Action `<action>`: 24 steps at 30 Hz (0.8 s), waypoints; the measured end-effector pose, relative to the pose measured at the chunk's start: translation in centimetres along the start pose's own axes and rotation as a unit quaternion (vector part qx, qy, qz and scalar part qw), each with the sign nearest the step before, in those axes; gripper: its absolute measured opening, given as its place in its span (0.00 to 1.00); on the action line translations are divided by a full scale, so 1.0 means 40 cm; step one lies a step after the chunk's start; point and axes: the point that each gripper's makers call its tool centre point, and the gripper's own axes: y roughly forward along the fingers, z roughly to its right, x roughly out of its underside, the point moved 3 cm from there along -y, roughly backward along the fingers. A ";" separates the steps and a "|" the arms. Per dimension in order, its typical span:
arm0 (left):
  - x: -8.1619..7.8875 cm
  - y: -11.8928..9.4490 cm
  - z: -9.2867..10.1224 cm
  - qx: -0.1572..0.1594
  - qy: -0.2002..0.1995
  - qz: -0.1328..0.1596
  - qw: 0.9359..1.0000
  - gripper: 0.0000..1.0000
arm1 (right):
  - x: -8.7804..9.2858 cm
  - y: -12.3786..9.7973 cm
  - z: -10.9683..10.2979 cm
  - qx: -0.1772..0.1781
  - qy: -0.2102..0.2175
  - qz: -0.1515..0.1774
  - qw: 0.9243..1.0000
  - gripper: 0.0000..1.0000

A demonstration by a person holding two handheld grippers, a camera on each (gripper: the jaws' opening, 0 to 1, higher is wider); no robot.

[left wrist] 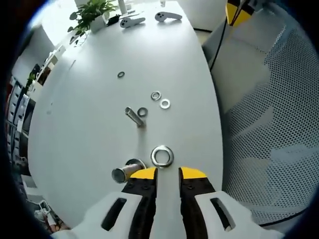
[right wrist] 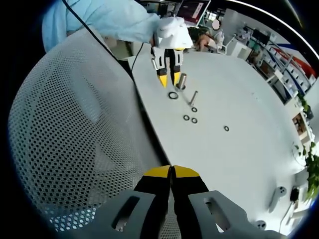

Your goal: Place the washer onto the threaded stud by aligning its center hole with the stud, sliding it down to the base, and recovering from edge contact or off-axis alignment until the washer reaches the visible bottom stop.

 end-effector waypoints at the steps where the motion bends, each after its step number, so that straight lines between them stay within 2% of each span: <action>1: 0.000 0.005 0.001 0.001 0.002 -0.001 1.000 0.15 | 0.000 0.000 0.000 0.000 0.000 0.000 1.000 0.03; 4: 0.002 0.021 -0.004 0.000 0.025 -0.009 1.000 0.16 | 0.000 0.000 0.001 0.000 0.001 0.000 1.000 0.03; 15: -0.001 0.062 -0.013 0.005 0.015 -0.015 1.000 0.19 | 0.001 0.002 -0.002 -0.005 0.001 -0.001 1.000 0.03; 24: -0.010 0.071 -0.018 0.000 0.016 -0.013 1.000 0.20 | 0.002 0.002 0.001 -0.004 0.004 0.000 1.000 0.03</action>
